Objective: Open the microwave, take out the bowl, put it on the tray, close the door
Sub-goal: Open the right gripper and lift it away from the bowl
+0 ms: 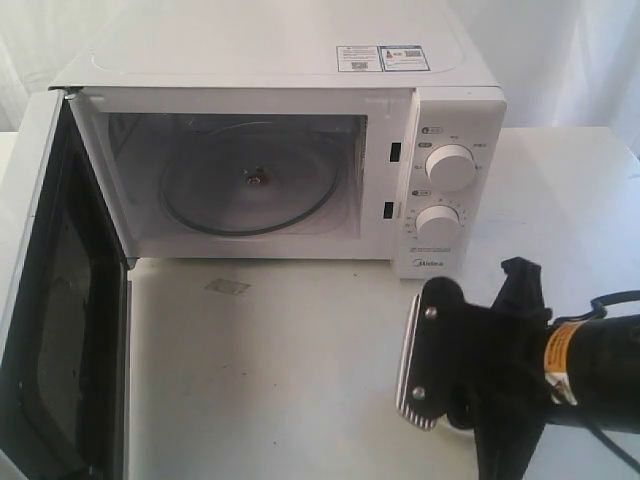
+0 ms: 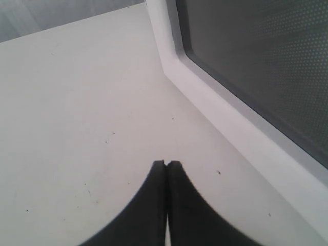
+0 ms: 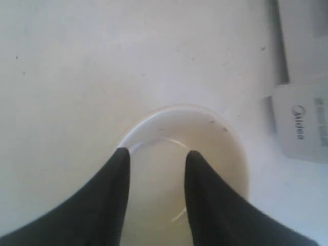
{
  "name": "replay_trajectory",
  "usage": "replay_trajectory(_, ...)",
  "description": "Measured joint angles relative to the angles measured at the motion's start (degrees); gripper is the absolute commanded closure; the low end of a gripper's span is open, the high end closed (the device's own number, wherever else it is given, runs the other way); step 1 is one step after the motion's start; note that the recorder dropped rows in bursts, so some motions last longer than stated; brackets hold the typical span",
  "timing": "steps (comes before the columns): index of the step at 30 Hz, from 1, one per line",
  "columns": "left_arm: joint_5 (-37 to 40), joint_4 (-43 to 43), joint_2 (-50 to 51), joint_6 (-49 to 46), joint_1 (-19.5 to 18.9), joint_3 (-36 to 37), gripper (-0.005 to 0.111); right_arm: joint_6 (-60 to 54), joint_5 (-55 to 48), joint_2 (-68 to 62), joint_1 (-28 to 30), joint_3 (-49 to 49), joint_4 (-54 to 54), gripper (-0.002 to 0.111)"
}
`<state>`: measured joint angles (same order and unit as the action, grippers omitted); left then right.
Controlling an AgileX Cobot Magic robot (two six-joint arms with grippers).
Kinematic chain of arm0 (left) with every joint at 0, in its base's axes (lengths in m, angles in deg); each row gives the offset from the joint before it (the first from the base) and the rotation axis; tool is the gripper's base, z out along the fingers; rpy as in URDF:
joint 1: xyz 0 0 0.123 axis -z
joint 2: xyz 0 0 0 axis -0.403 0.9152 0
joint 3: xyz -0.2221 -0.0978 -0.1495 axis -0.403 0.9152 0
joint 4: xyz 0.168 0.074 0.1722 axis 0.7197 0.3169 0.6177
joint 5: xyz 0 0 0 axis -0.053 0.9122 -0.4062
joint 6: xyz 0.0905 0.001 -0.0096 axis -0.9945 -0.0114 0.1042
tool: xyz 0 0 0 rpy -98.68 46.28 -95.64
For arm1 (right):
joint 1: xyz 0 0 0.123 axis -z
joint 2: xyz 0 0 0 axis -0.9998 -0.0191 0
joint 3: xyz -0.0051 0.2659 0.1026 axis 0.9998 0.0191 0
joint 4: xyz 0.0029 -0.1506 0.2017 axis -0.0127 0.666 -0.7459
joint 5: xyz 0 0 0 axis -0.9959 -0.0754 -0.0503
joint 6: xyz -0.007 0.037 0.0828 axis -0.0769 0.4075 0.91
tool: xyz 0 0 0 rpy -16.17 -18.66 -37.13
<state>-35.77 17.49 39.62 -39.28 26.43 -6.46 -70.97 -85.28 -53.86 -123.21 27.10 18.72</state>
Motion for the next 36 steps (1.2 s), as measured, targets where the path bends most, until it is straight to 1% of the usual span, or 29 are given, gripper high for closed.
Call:
replay_trajectory(7, 0.00, 0.00, 0.00, 0.00, 0.00, 0.00, 0.107, 4.40, -2.82, 10.57, 0.00, -2.48, 0.03, 0.074)
replay_trajectory(12, 0.00, 0.00, 0.00, 0.00, 0.00, 0.00, 0.107, 12.52, -3.72, 17.56, 0.00, -4.67, -1.95, 0.076)
replay_trajectory(14, 0.00, 0.00, 0.00, 0.00, 0.00, 0.00, 0.107, 16.09, -4.85, 20.90, 0.00, -6.36, -3.74, 0.080)
replay_trajectory(19, 0.00, 0.00, 0.00, 0.00, 0.00, 0.00, 0.107, 20.82, -8.82, 28.15, 0.00, -9.65, -6.45, 0.105)
replay_trajectory(20, 0.00, 0.00, 0.00, 0.00, 0.00, 0.00, 0.107, 21.18, -10.09, 29.40, 0.00, -10.18, -6.63, 0.108)
replay_trajectory(25, 0.00, 0.00, 0.00, 0.00, 0.00, 0.00, 0.107, 23.05, -16.05, 31.69, 0.00, -12.59, -6.75, 0.108)
replay_trajectory(28, 0.00, 0.00, 0.00, 0.00, 0.00, 0.00, 0.107, 29.83, -16.85, 31.69, 0.00, -14.31, -6.86, 0.108)
replay_trajectory(31, 0.00, 0.00, 0.00, 0.00, 0.00, 0.00, 0.107, 34.61, -15.58, 32.69, 0.00, -14.63, -6.86, 0.108)
replay_trajectory(36, 0.00, 0.00, 0.00, 0.00, 0.00, 0.00, 0.107, 38.23, -9.08, 38.86, 0.00, -11.90, -7.00, 0.108)
